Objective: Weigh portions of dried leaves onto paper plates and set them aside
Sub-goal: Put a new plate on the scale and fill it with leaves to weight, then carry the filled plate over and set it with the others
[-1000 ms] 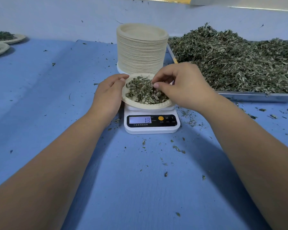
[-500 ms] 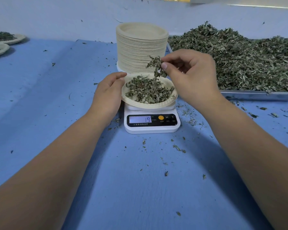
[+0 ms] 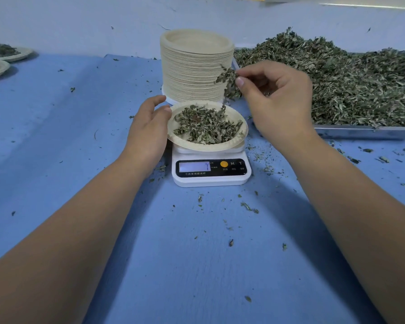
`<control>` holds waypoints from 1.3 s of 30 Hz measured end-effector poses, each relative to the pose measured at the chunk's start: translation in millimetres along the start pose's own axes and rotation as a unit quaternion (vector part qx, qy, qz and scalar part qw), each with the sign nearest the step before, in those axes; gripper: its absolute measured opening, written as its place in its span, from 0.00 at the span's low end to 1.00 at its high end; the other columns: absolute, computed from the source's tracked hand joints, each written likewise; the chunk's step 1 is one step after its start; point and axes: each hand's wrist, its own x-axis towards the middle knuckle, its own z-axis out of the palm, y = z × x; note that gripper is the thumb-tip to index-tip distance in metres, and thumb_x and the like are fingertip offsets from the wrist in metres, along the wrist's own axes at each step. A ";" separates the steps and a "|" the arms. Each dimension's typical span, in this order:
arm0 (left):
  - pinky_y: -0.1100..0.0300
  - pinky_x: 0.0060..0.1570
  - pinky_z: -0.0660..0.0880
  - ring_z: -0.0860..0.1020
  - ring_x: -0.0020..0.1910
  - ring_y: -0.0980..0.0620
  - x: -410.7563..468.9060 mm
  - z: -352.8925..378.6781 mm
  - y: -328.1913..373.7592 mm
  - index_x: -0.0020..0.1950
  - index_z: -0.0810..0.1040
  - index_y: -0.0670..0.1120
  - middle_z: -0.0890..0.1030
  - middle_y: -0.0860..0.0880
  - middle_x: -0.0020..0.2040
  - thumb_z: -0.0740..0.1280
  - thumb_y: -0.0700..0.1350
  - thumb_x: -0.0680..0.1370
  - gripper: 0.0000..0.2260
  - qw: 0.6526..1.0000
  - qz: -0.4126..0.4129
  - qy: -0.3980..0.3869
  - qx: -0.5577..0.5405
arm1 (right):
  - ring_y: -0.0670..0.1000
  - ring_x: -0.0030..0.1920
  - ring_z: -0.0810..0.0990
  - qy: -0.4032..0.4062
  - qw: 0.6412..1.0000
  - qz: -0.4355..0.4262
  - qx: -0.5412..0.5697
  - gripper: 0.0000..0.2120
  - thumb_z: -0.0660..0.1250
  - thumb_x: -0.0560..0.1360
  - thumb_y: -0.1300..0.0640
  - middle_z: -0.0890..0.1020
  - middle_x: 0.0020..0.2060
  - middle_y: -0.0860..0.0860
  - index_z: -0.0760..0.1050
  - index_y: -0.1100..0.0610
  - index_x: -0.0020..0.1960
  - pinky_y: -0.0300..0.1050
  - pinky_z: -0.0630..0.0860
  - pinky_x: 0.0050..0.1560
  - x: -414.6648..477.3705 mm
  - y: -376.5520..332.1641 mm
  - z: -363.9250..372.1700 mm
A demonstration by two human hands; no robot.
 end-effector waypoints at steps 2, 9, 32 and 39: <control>0.49 0.68 0.74 0.78 0.62 0.57 -0.3 -0.4 0.5 0.62 0.75 0.65 0.79 0.61 0.61 0.61 0.53 0.78 0.13 1.000 -0.001 0.001 0.001 | 0.41 0.42 0.83 0.041 0.999 0.003 -0.017 0.06 0.72 0.76 0.58 0.85 0.42 0.42 0.86 0.52 0.51 0.37 0.79 0.46 6.3 8.4 -10.8; 0.49 0.68 0.74 0.79 0.61 0.57 -3.2 -0.2 3.3 0.61 0.75 0.65 0.79 0.63 0.59 0.61 0.54 0.79 0.12 1.000 -0.007 -0.003 0.001 | 0.49 0.48 0.83 -0.021 0.961 0.073 -0.266 0.12 0.66 0.80 0.55 0.86 0.50 0.49 0.85 0.54 0.58 0.42 0.78 0.57 9.7 61.6 -49.8; 0.53 0.66 0.69 0.74 0.63 0.53 -2.0 0.6 24.1 0.65 0.77 0.55 0.76 0.56 0.65 0.60 0.56 0.70 0.23 0.993 -0.085 0.015 -0.083 | 0.42 0.34 0.79 -0.155 0.968 0.098 -0.169 0.06 0.68 0.77 0.53 0.82 0.33 0.44 0.84 0.47 0.45 0.38 0.74 0.40 1.4 11.0 -7.0; 0.53 0.45 0.69 0.75 0.34 0.53 -7.5 -72.7 44.2 0.43 0.74 0.52 0.76 0.53 0.39 0.62 0.49 0.77 0.04 0.983 -0.050 0.121 -0.129 | 0.46 0.23 0.68 -0.132 0.897 0.329 0.264 0.08 0.68 0.78 0.63 0.77 0.26 0.46 0.79 0.54 0.54 0.37 0.59 0.23 -7.0 -43.1 60.7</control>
